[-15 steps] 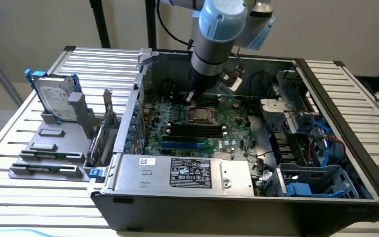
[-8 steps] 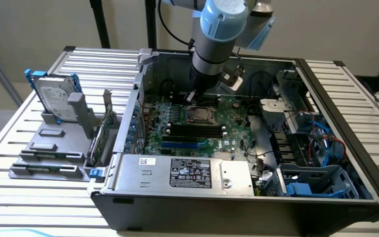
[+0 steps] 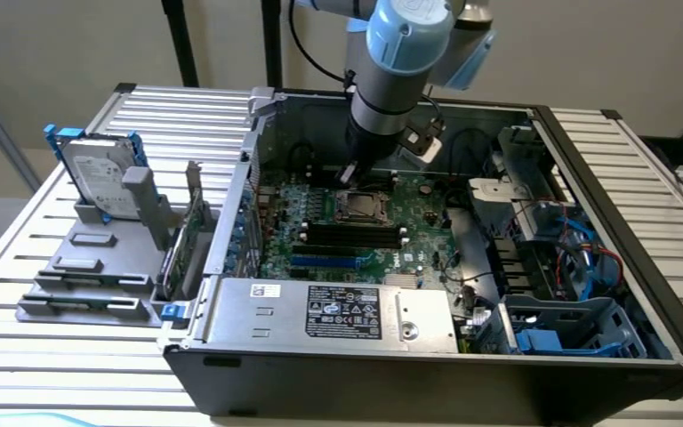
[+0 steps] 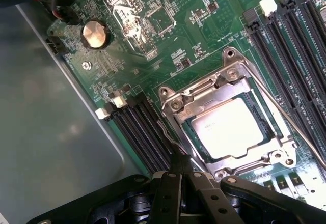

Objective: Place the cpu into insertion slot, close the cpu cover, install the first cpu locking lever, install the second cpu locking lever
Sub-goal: 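Install the first cpu locking lever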

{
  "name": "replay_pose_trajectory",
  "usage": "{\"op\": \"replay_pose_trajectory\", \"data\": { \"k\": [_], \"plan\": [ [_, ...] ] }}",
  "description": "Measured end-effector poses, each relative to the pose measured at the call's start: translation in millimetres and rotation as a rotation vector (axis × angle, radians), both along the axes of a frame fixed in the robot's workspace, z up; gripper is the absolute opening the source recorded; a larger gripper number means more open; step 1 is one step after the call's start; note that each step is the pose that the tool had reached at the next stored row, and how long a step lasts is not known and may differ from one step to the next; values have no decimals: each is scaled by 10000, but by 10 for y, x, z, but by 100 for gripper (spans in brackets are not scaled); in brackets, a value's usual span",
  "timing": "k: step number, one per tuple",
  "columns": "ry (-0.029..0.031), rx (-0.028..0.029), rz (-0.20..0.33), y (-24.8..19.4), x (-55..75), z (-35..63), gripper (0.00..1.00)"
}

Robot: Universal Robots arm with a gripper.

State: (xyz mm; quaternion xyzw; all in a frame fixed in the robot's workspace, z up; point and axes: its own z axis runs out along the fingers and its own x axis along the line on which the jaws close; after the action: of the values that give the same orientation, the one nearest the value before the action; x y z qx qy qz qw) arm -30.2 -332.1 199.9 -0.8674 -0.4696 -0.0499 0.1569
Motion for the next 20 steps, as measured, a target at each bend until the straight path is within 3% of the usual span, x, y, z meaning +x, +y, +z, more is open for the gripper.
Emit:
{"op": "replay_pose_trajectory", "data": {
  "k": [10, 20],
  "plan": [
    [5, -67, 0, 0, 99, -7, 11],
    [6, -73, 0, -1, 144, -44, 11]
  ]
}}
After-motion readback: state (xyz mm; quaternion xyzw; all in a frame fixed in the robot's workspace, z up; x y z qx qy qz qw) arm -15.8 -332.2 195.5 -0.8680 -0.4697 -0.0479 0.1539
